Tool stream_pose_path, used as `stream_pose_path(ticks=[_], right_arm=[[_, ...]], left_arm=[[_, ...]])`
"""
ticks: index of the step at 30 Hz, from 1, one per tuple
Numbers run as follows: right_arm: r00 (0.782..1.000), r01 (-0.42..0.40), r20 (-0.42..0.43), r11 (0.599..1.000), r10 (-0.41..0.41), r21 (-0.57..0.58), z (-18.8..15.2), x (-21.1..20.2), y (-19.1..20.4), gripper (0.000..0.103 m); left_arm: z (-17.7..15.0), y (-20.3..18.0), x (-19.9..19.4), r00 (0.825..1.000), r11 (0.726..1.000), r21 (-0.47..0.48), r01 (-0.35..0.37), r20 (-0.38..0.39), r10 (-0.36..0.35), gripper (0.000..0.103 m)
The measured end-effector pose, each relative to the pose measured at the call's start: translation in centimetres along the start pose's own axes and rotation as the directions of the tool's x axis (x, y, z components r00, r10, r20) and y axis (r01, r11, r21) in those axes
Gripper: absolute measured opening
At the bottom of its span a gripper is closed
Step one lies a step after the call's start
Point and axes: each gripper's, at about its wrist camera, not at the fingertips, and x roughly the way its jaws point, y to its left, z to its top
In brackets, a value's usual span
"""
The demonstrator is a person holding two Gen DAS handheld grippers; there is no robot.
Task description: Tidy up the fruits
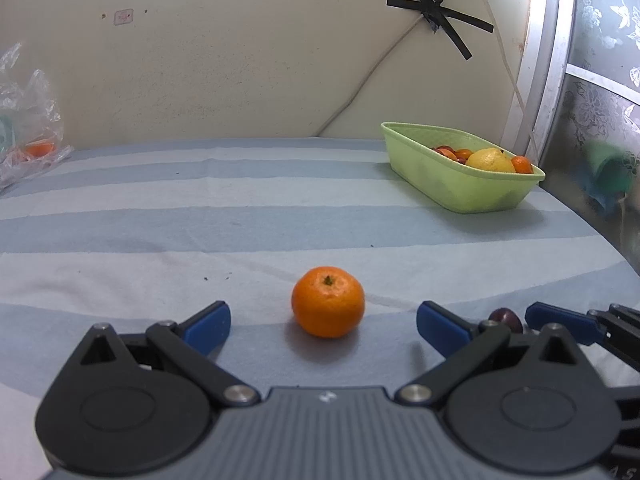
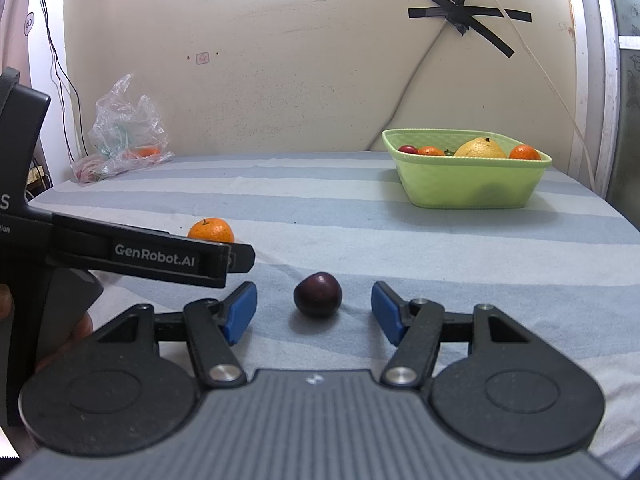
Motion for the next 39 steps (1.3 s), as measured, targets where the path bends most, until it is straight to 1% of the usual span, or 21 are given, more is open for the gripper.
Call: stream_pose_path(ticks=[12, 22, 27, 39], right_arm=[[1.000, 0.000, 0.001, 1.000, 0.000, 0.001, 0.04, -0.05, 0.01, 0.066], [1.000, 0.001, 0.000, 1.000, -0.001, 0.001, 0.04, -0.07, 0.00, 0.066], [1.000, 0.000, 0.001, 1.000, 0.000, 0.002, 0.05, -0.08, -0.05, 0.066], [1.000, 0.000, 0.001, 1.000, 0.000, 0.002, 0.07, -0.12, 0.04, 0.066]], left_arm=[[0.01, -0.07, 0.15, 1.000, 1.000, 0.018, -0.014, -0.008, 0.014, 0.103], [-0.05, -0.06, 0.12, 1.000, 1.000, 0.017, -0.013, -0.008, 0.014, 0.103], [0.02, 0.26, 0.08, 1.000, 1.000, -0.001, -0.022, -0.004, 0.022, 0.103], [0.01, 0.09, 0.13, 1.000, 1.000, 0.007, -0.028, -0.007, 0.028, 0.103]])
